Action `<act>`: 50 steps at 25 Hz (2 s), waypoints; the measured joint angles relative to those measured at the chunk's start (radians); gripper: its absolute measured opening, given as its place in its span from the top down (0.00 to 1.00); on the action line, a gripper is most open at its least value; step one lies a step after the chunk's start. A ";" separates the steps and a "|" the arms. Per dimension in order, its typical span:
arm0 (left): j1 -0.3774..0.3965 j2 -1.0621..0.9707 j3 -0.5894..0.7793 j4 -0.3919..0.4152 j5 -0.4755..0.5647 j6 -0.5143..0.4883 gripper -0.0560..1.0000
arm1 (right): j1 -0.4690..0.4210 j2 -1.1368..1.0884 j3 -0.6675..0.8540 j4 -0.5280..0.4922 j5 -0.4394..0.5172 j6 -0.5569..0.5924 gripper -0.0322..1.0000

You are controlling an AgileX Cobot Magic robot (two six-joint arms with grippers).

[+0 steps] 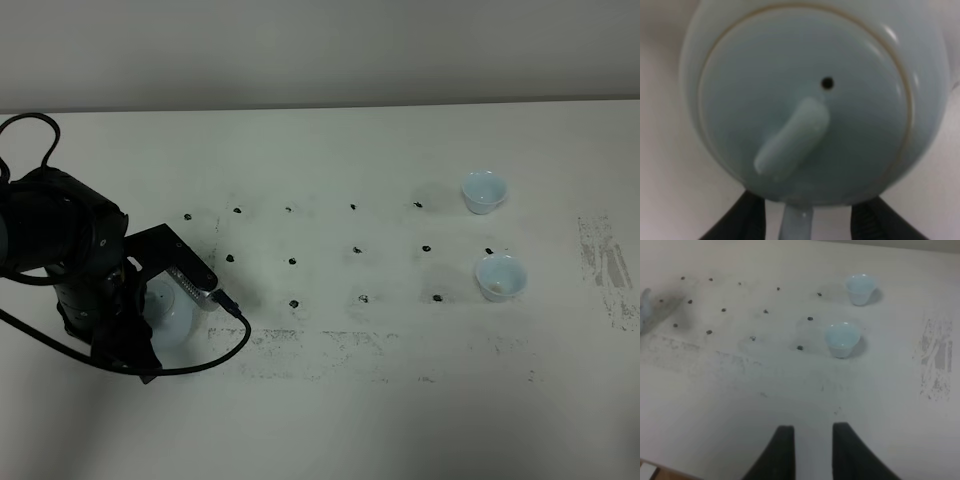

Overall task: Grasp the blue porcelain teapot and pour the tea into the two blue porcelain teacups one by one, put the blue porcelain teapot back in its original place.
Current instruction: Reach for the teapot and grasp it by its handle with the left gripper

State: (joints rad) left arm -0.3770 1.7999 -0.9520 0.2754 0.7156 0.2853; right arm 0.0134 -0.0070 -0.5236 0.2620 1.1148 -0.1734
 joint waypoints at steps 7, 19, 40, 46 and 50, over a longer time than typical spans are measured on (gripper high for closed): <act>0.000 0.000 0.000 -0.002 -0.001 -0.014 0.55 | 0.000 0.000 0.000 0.000 0.000 0.000 0.76; 0.000 0.000 0.000 -0.020 -0.003 -0.012 0.64 | 0.000 0.000 0.000 0.000 0.000 0.000 0.76; 0.000 0.000 0.000 -0.001 -0.004 -0.059 0.65 | 0.000 0.000 0.000 0.000 0.000 0.000 0.76; 0.000 0.000 0.000 -0.001 -0.032 -0.058 0.65 | 0.000 0.000 0.000 0.000 0.000 0.000 0.76; 0.000 0.000 0.000 -0.001 -0.034 -0.058 0.65 | 0.000 0.000 0.000 0.000 0.000 0.000 0.76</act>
State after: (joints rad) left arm -0.3770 1.7999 -0.9520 0.2743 0.6811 0.2271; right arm 0.0134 -0.0070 -0.5236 0.2620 1.1148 -0.1734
